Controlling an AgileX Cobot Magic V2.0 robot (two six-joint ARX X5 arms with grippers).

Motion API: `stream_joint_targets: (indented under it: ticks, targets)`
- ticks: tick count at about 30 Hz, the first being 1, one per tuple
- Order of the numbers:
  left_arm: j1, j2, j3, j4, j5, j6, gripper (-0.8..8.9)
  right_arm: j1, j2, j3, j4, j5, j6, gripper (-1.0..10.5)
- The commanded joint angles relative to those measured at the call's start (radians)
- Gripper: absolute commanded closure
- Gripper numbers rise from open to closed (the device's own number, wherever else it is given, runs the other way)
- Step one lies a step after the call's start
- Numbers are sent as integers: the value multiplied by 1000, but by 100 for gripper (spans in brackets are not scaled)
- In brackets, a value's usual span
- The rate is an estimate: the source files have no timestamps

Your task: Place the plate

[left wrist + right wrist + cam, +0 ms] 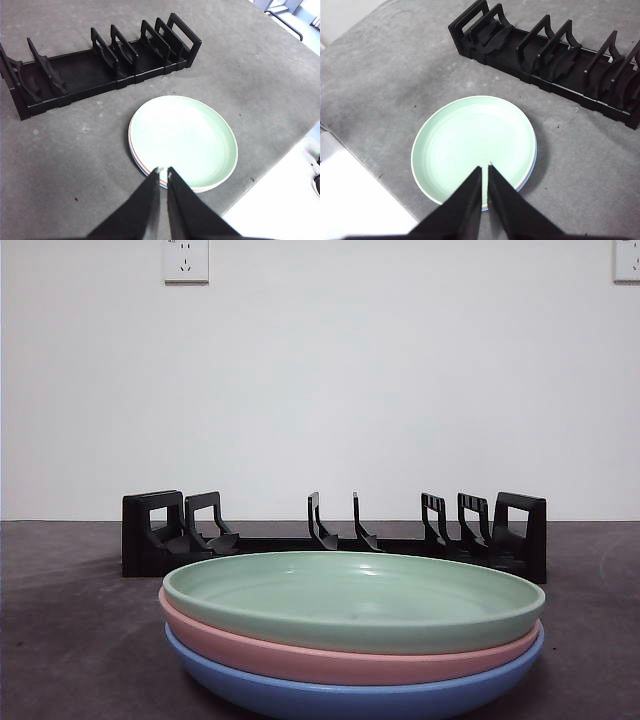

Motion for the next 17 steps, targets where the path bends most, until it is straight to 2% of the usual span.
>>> stream_joint_targets:
  ticks: [1, 6, 9, 12, 17]
  targets:
    - [-8, 4, 7, 11, -1, 6, 792, 5, 4, 6, 10, 3, 9, 928]
    - [8, -29, -34, 58, -3, 6, 792, 5, 4, 6, 10, 3, 9, 928]
    - [69, -77, -120, 155, 3, 6, 792, 5, 4, 6, 10, 3, 9, 928]
    - [176, -164, -278, 322, 4, 9, 792, 5, 4, 6, 10, 3, 10, 928]
    - [393, -340, -563, 572, -3, 137, 792, 5, 4, 6, 10, 3, 9, 928]
